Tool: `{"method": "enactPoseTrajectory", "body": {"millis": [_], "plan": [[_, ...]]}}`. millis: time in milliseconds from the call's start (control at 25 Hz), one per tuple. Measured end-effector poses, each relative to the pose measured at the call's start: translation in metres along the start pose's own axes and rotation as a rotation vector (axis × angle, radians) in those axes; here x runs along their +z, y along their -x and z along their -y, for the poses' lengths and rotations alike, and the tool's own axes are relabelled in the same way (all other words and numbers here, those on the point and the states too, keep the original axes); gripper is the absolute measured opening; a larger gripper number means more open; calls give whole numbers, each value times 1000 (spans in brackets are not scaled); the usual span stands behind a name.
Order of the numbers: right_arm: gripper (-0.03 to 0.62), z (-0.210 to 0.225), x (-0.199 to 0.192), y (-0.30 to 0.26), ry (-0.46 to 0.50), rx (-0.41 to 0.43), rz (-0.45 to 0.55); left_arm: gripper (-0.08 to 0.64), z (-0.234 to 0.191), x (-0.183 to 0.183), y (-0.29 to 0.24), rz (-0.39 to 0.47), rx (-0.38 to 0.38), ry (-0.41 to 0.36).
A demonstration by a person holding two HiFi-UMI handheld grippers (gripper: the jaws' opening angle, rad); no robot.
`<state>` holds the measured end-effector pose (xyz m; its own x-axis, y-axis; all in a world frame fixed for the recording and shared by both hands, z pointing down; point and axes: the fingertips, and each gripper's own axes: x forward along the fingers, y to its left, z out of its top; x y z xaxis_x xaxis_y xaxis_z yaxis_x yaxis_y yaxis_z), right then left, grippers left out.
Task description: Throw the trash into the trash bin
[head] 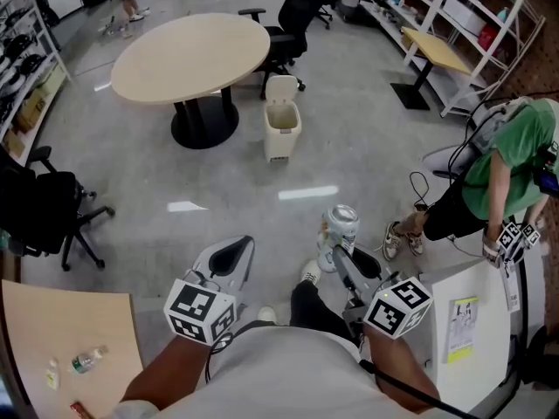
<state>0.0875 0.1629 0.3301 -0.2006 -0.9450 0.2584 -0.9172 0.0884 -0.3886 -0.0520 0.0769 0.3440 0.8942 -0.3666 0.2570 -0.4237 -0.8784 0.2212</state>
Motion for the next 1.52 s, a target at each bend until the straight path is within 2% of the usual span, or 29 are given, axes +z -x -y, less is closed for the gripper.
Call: {"method": "enactPoseTrajectory", "body": {"millis": [400,680,1040,1520], "plan": [[60,2,16,-29,19,59,-3,9,-17,10,-5,19,56,6],[60,18,17,-43,14,72,-21,9,-24,12,-21,17,64,6],[60,55,39,-63,16,78,-33,8,-24,24,-66,-1,34,-16],[60,110,79,-103,10,122,-42,8,-41,56,-141,-4,83,10]]}}
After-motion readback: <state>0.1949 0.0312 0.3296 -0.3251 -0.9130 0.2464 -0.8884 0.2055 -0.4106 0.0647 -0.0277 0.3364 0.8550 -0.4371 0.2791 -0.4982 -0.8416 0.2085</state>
